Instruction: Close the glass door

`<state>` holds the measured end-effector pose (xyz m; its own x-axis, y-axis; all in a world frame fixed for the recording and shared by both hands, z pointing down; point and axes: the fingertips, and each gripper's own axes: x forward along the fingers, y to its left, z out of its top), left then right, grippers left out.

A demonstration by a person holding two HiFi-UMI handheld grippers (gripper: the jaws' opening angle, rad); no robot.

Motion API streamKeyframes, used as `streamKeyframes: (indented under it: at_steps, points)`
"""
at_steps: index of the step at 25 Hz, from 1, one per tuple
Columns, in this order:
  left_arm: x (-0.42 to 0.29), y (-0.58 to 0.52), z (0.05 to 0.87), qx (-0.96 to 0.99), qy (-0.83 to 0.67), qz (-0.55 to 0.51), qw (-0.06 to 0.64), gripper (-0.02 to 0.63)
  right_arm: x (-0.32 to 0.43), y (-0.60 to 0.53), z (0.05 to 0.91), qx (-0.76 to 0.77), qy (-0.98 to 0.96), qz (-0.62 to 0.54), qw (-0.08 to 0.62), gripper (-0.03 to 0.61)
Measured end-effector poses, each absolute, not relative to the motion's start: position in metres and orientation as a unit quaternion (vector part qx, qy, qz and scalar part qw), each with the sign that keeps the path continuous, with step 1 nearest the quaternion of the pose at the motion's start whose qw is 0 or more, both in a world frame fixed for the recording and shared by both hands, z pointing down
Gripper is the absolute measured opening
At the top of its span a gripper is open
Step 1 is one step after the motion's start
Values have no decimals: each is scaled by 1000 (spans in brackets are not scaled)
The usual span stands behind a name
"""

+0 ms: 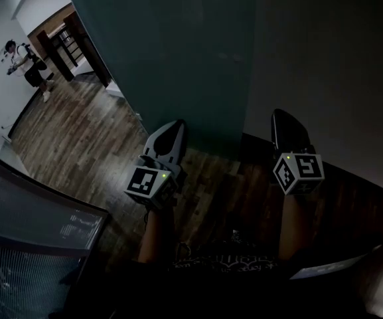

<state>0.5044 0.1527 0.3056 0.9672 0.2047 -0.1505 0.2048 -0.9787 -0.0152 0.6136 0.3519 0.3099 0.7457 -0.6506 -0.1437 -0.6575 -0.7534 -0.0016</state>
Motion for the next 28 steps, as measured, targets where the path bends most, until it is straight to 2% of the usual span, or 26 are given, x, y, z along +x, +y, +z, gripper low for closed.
streamKeyframes:
  at_steps: [11,19,25,28]
  points:
    - [614,139,301,993,85,-77,-4,2,733,326,307,-922,382,64,23,5]
    - [663,116,301,996,52,-71,-7,2,801,303,308,-913,404,54,28,9]
    - [681,99,303,997,28,-71,-11,2,840,280,322,-901,432,34,22,78]
    - [684,94,309,998,18,-63,-12,2,858,271,329,-898,439,27,18,92]
